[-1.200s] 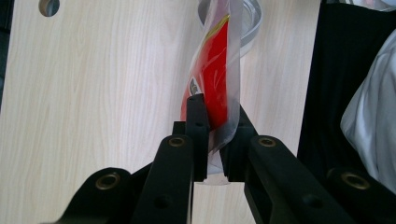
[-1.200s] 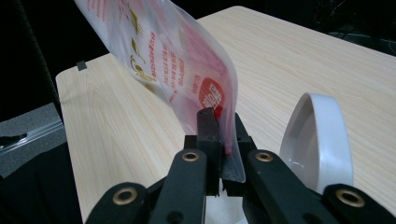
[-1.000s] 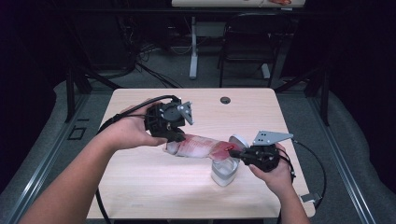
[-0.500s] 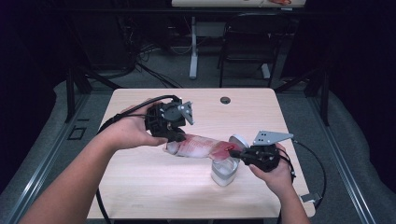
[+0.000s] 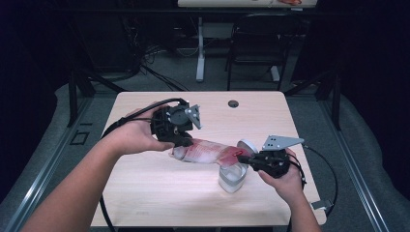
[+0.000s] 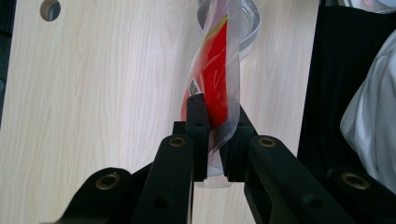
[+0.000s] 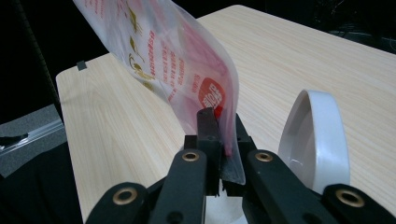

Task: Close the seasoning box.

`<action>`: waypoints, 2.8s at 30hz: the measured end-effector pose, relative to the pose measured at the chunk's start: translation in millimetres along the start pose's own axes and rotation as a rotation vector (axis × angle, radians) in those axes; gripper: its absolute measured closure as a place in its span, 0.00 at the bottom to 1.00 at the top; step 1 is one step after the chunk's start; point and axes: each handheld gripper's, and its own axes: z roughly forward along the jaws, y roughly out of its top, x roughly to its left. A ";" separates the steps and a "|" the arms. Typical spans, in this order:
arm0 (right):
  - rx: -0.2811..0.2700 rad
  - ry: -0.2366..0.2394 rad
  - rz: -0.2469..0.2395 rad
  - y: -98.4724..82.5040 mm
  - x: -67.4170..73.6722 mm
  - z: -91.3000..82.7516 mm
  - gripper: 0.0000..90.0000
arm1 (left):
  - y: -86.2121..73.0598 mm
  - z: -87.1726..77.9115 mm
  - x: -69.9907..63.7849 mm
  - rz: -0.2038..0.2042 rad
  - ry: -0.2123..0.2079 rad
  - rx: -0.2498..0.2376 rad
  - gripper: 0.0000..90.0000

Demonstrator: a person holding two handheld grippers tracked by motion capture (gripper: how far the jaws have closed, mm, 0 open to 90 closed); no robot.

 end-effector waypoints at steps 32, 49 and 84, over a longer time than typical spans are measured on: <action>0.003 -0.002 -0.001 0.3 0.0 -1.8 0.99 | 3.4 -3.2 -0.4 0.010 -0.004 -0.007 0.93; 0.001 -0.005 -0.001 0.6 -0.4 -4.1 0.99 | 5.9 -4.4 -1.4 0.015 -0.002 -0.009 0.93; 0.026 -0.012 -0.004 -1.6 -3.0 -4.3 0.99 | 14.7 -4.4 -3.4 0.038 0.004 0.002 0.93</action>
